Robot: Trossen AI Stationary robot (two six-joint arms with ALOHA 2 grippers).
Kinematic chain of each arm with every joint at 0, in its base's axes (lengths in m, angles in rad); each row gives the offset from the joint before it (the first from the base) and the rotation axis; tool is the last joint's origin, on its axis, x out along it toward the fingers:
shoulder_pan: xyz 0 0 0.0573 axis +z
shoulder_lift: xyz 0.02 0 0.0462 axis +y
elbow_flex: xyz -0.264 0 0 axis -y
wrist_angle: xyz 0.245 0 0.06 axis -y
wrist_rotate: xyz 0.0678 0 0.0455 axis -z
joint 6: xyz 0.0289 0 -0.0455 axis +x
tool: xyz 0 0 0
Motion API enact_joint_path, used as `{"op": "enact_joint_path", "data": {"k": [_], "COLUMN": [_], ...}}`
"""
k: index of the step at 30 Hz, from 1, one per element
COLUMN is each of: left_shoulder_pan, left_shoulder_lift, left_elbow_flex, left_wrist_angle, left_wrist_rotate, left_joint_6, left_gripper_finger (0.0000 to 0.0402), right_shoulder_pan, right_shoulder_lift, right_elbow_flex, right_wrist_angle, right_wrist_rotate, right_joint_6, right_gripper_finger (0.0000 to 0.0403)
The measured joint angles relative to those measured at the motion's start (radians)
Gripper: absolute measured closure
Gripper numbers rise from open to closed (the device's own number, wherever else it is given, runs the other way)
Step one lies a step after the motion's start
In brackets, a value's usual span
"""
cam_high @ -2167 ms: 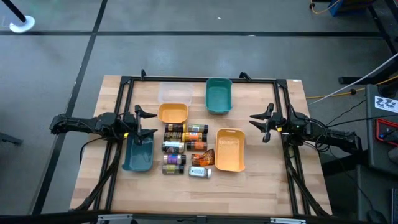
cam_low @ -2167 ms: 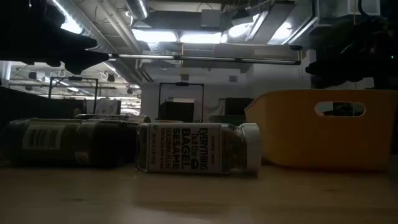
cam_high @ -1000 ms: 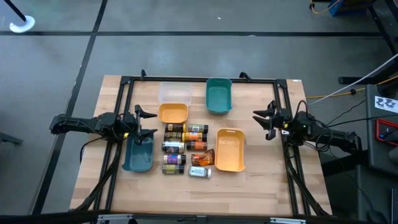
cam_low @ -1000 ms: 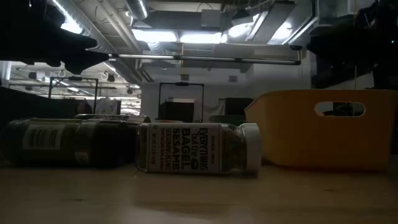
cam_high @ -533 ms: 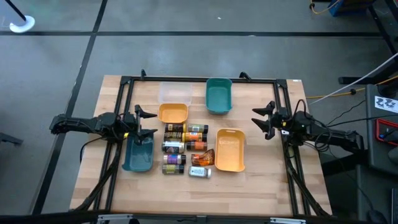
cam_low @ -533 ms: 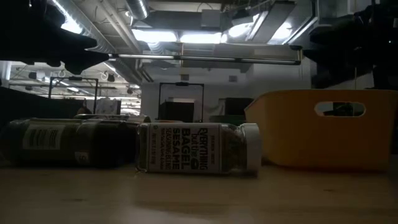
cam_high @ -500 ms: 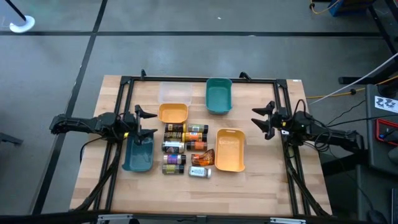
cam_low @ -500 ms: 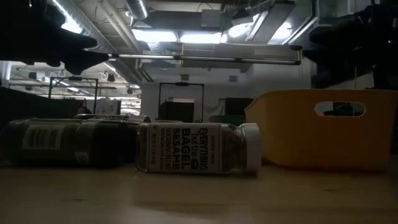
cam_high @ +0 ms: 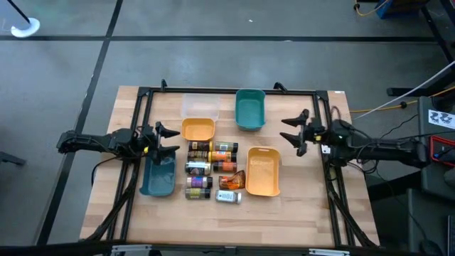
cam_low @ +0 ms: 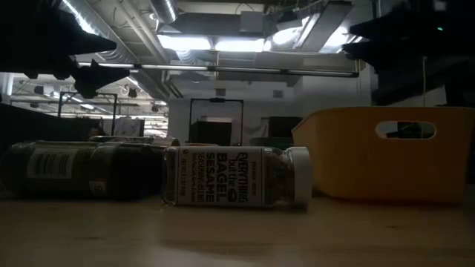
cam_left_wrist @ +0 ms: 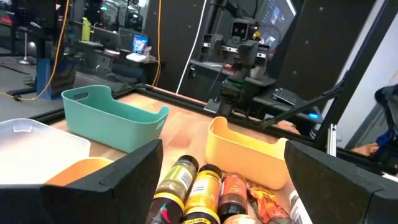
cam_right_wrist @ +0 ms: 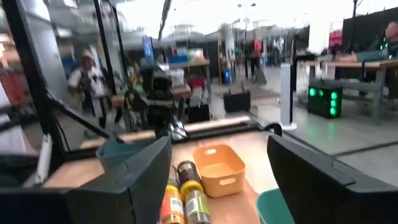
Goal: Sort spices by type
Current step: Put the black seasoning bottle into the transparent bin
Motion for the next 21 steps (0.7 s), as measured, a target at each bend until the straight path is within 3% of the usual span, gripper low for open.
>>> {"op": "enact_joint_path", "data": {"k": [11, 21], "left_shoulder_pan": [0.0, 0.0], "left_shoulder_lift": [0.0, 0.0], "left_elbow_flex": [0.0, 0.0], "left_wrist_angle": [0.0, 0.0], "left_wrist_rotate": [0.0, 0.0], "left_joint_6": [0.0, 0.0], "left_gripper_finger": [0.0082, 0.0082], "right_shoulder_pan": [0.0, 0.0], "right_shoulder_lift": [0.52, 0.897], "right_elbow_flex": [0.408, 0.694], "right_wrist_angle": [-0.37, -0.502], "right_wrist_rotate": [0.0, -0.087], "right_joint_6": [-0.09, -0.137], "right_gripper_finger": [0.0137, 0.0136]}}
